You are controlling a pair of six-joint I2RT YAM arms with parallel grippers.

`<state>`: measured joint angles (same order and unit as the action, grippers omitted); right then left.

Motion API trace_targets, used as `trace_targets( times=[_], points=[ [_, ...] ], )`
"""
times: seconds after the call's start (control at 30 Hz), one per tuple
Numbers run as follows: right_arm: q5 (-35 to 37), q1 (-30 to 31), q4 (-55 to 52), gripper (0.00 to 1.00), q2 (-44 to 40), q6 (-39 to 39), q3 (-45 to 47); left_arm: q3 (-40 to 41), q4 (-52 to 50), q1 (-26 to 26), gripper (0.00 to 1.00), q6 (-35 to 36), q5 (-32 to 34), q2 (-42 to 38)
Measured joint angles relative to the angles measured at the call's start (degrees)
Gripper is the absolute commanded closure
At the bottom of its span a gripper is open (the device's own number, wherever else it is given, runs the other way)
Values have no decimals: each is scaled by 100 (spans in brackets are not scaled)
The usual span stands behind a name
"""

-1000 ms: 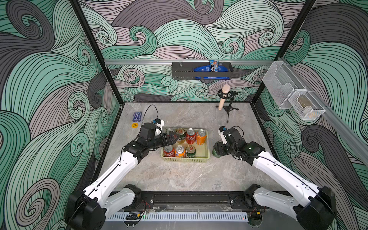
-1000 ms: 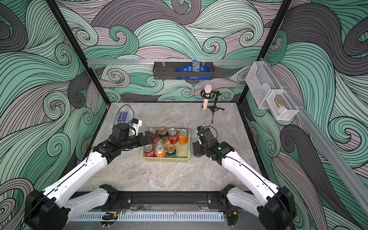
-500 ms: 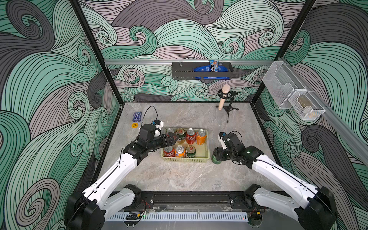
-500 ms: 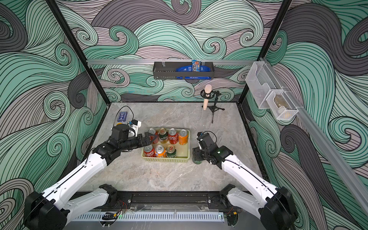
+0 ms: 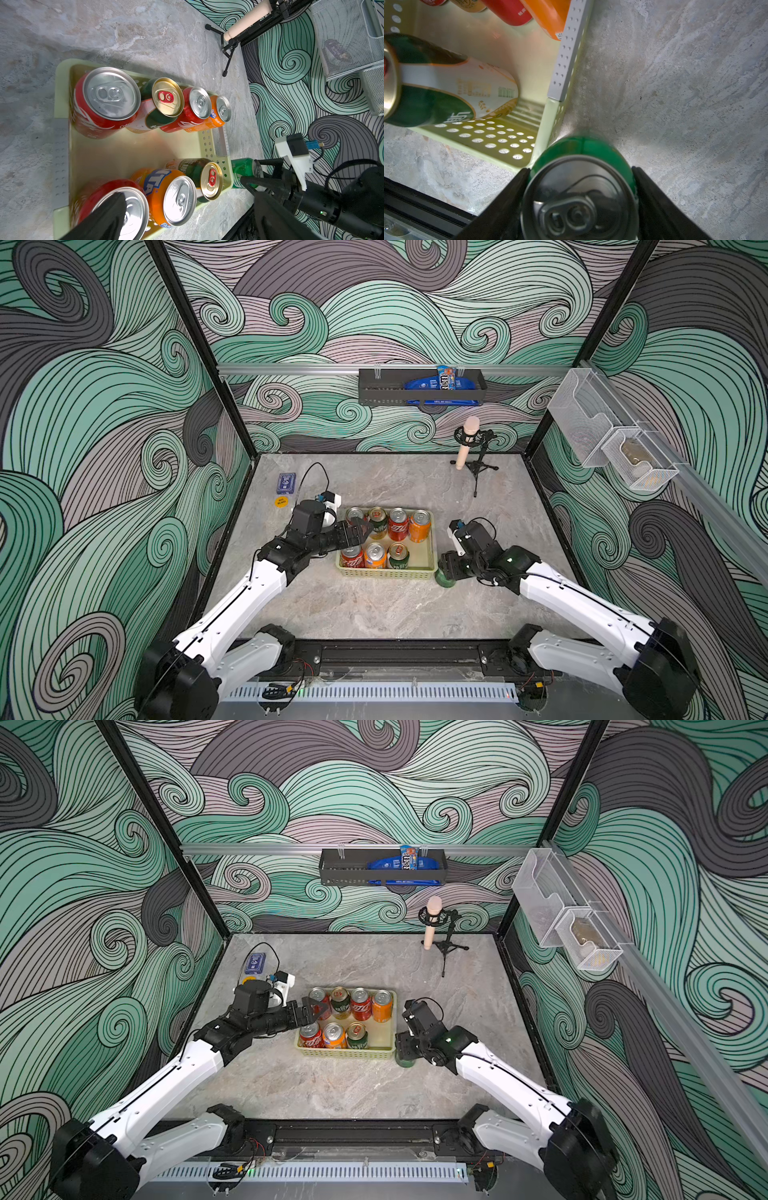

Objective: Take out the drinks from the basket
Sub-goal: Place the drink at the center of the board.

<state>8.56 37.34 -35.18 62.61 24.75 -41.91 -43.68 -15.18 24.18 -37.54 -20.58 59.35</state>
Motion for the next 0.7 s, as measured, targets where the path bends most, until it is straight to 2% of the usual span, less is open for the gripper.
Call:
trace_targets(
  times=[0.3,0.5,0.7],
  points=[
    [59,42,35,22,125,122,0,0,-22,0,1,9,111,0],
    [98,70,203,15,122,227,0,-2,-24,0,1,68,151,0],
    [105,74,264,11,15,319,-2,-2,-26,0,1,107,177,0]
  ],
)
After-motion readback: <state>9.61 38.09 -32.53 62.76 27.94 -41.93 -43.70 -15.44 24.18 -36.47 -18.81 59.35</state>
